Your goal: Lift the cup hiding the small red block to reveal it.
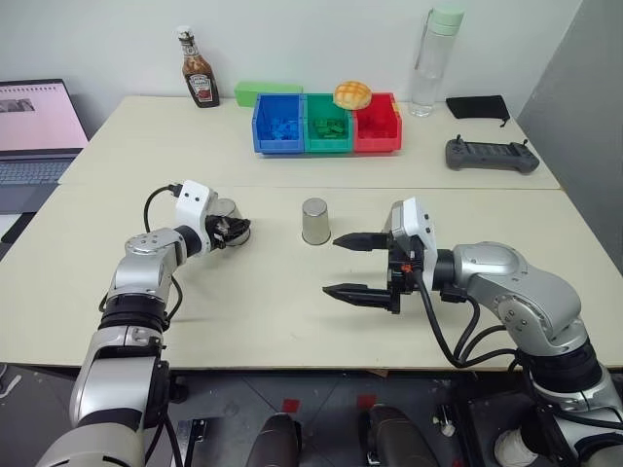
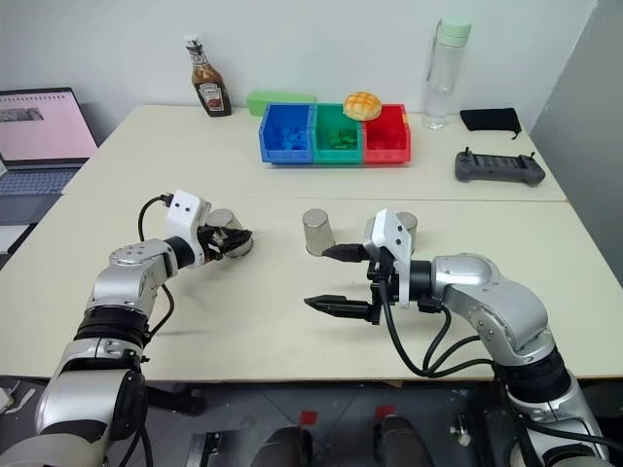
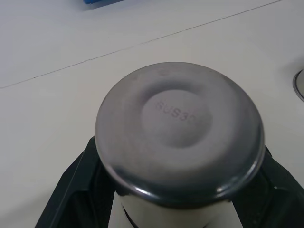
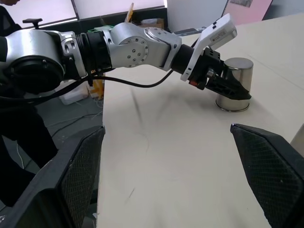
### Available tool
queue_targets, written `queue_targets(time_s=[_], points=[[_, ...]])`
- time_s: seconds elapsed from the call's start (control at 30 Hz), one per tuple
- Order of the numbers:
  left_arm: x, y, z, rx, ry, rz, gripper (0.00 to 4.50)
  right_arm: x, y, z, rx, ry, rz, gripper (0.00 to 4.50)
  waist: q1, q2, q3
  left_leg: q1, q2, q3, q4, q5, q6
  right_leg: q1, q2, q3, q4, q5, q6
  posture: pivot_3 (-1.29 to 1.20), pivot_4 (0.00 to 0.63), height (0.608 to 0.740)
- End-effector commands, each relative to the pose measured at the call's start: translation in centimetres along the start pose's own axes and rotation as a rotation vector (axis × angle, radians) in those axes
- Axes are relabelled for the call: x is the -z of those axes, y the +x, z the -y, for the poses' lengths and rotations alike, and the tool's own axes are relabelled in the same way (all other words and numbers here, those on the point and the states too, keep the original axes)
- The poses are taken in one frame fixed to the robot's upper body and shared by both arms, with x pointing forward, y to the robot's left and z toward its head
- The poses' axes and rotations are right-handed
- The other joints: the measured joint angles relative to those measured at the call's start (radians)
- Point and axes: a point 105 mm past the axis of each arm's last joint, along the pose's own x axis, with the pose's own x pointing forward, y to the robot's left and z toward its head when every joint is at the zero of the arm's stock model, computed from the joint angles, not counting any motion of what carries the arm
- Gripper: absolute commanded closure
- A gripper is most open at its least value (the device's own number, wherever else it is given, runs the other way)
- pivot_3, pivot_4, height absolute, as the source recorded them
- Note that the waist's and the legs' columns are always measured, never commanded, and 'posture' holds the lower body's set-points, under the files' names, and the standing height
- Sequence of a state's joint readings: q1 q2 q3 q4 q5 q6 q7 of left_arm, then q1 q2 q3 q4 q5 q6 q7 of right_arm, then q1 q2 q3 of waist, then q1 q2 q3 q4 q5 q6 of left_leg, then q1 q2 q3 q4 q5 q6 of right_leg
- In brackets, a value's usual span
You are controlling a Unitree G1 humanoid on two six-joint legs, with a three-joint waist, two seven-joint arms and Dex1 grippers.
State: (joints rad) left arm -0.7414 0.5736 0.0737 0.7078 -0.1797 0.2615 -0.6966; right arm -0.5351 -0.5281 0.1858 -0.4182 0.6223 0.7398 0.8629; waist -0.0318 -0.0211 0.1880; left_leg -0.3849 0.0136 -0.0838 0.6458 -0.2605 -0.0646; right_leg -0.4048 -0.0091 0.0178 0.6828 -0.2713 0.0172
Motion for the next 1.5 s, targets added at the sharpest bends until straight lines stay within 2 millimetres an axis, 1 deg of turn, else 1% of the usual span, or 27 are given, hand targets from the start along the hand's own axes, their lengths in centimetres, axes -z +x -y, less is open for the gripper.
queue_targets(time_s=[0.03,0.23,0.3,0.37,0.43,0.53,0.63,0.67,0.7,0.77,0.83,0.9,1.03,1.1,1.13,1.17,1.2,1.23,1.27,1.4,1.5], points=[[-2.3,-0.5,0.1,0.022,-0.017,0.105,1.71,-0.9,-0.1,-0.4,-0.009,-0.055,0.025,0.0,0.0,0.0,0.0,0.0,0.0,0.0,0.0,0.0,0.0,0.0,0.0,0.0,0.0,0.0,0.0,0.0,0.15,0.74],[-5.1,-2.4,-1.1,-0.038,0.028,0.189,1.71,-1.0,-0.1,-0.3,0.0,-0.067,0.034,0.0,0.0,0.0,0.0,0.0,0.0,0.0,0.0,0.0,0.0,0.0,0.0,0.0,0.0,0.0,0.0,0.0,0.15,0.74],[-6.0,-3.4,-2.1,-0.102,0.065,0.192,1.71,-1.1,-0.1,-0.3,0.002,-0.069,0.041,0.0,-0.001,0.0,0.0,0.0,0.0,0.0,0.0,0.0,0.0,0.0,0.0,0.0,0.0,0.0,0.0,0.0,0.15,0.74],[-6.1,-4.4,-3.5,-0.174,0.074,0.174,1.71,-1.2,0.0,-0.2,0.003,-0.073,0.046,0.0,-0.002,0.0,0.0,0.0,0.0,0.0,0.0,0.0,0.0,0.0,0.0,0.0,0.0,0.0,0.0,0.0,0.15,0.74],[-5.6,-5.0,-4.5,-0.222,0.068,0.15,1.71,-1.2,0.0,-0.2,0.003,-0.075,0.049,0.0,-0.003,0.0,0.0,0.0,0.0,0.0,0.0,0.0,0.0,0.0,0.0,0.0,0.0,0.0,0.0,0.0,0.15,0.74],[-3.6,-6.3,-6.5,-0.313,0.042,0.089,1.72,-1.3,0.2,-0.1,0.001,-0.078,0.055,0.0,-0.003,0.0,0.0,0.0,0.0,0.0,0.0,0.0,0.0,0.0,0.0,0.0,0.0,0.0,0.0,0.0,0.15,0.74],[-2.3,-6.9,-7.6,-0.367,-0.006,0.064,1.72,-1.4,0.2,-0.1,0.0,-0.079,0.058,0.0,-0.001,0.0,0.0,0.0,0.0,0.0,0.0,0.0,0.0,0.0,0.0,0.0,0.0,0.0,0.0,0.0,0.15,0.74],[-1.5,-7.1,-8.0,-0.382,-0.017,0.046,1.72,-1.4,0.3,0.0,0.0,-0.08,0.061,0.0,0.0,0.0,0.0,0.0,0.0,-0.001,0.0,0.0,0.0,0.0,0.0,0.0,0.0,0.0,0.0,0.0,0.15,0.74],[-0.9,-7.1,-8.2,-0.39,-0.022,0.033,1.72,-1.5,0.4,0.0,0.0,-0.081,0.063,0.0,0.001,0.0,0.0,0.0,0.0,-0.001,0.0,0.0,0.0,0.0,0.0,-0.001,0.0,0.0,0.0,0.0,0.15,0.74],[-0.1,-6.8,-8.0,-0.368,-0.059,0.032,1.72,-1.5,0.5,0.0,-0.002,-0.083,0.065,0.0,0.003,0.0,0.0,0.0,0.0,-0.001,0.0,0.0,0.0,0.0,0.0,-0.001,0.0,0.0,0.0,0.0,0.15,0.74],[0.0,-6.5,-7.8,-0.35,-0.098,0.053,1.72,-1.6,0.5,0.1,-0.004,-0.084,0.067,0.0,0.003,0.0,0.0,0.0,0.0,-0.001,0.0,0.0,0.0,0.0,0.0,-0.001,0.0,0.0,0.0,0.0,0.15,0.74],[0.1,-6.3,-7.9,-0.349,-0.099,0.053,1.72,-1.6,0.6,0.1,-0.006,-0.086,0.067,0.0,0.002,0.0,0.0,0.0,0.0,-0.001,0.0,0.0,0.0,0.0,-0.001,-0.001,0.0,0.0,0.0,0.0,0.15,0.74],[1.1,-5.9,-7.9,-0.333,-0.123,0.01,1.72,-1.7,0.7,0.1,-0.009,-0.087,0.07,0.0,0.0,0.0,0.0,0.0,0.0,-0.001,0.0,0.0,0.0,0.0,-0.001,-0.001,0.0,0.0,0.0,0.0,0.15,0.74],[1.9,-6.1,-8.2,-0.338,-0.145,-0.015,1.01,-1.7,0.8,0.0,-0.008,-0.086,0.071,0.0,0.0,0.0,0.0,0.0,0.0,-0.001,0.0,0.0,0.0,0.0,-0.001,-0.001,0.0,0.0,0.0,0.0,0.15,0.74],[2.1,-6.2,-8.2,-0.341,-0.15,-0.024,0.86,-1.7,0.8,0.0,-0.008,-0.085,0.071,0.0,0.0,0.0,0.0,0.0,0.0,-0.001,0.0,0.0,0.0,0.0,-0.001,-0.001,0.0,0.0,0.0,0.0,0.15,0.74],[2.2,-6.2,-8.3,-0.342,-0.153,-0.026,0.56,-1.7,0.8,0.0,-0.006,-0.085,0.071,0.0,0.0,0.0,0.0,0.0,0.0,-0.001,0.0,0.0,0.0,0.0,-0.001,-0.001,0.0,0.0,0.0,0.0,0.15,0.74],[2.2,-6.3,-8.4,-0.344,-0.153,-0.027,0.48,-1.7,0.8,0.0,-0.005,-0.084,0.071,0.0,-0.001,0.0,0.0,0.0,0.0,-0.001,0.0,0.0,0.0,0.0,-0.001,-0.001,0.0,0.0,0.0,0.0,0.15,0.74],[2.1,-6.3,-8.4,-0.343,-0.157,-0.02,0.21,-1.6,0.7,0.0,-0.001,-0.08,0.071,0.0,-0.001,0.0,0.0,0.0,0.0,-0.001,0.0,0.0,0.0,0.0,-0.001,-0.001,0.0,0.0,0.0,0.0,0.15,0.74],[1.9,-6.4,-8.5,-0.345,-0.156,-0.01,0.05,-1.5,0.7,0.0,0.001,-0.078,0.069,0.0,-0.001,0.0,0.0,0.0,0.0,-0.001,0.0,0.0,0.0,0.0,-0.001,-0.001,0.0,0.0,0.0,0.0,0.15,0.74],[0.4,-7.0,-8.9,-0.373,-0.121,0.05,0.05,-1.4,0.6,-0.1,0.005,-0.08,0.063,0.0,0.0,0.0,0.0,0.0,0.0,-0.001,0.0,0.0,0.0,0.0,-0.001,-0.001,0.0,0.0,0.0,0.0,0.15,0.74],[-1.8,-7.5,-8.6,-0.375,-0.031,0.114,0.05,-1.9,0.5,0.1,0.017,-0.09,0.077,0.0,-0.001,0.0,0.0,0.0,0.0,-0.001,0.0,0.0,0.0,0.0,-0.001,-0.001,0.0,0.0,0.0,0.0,0.15,0.74]])
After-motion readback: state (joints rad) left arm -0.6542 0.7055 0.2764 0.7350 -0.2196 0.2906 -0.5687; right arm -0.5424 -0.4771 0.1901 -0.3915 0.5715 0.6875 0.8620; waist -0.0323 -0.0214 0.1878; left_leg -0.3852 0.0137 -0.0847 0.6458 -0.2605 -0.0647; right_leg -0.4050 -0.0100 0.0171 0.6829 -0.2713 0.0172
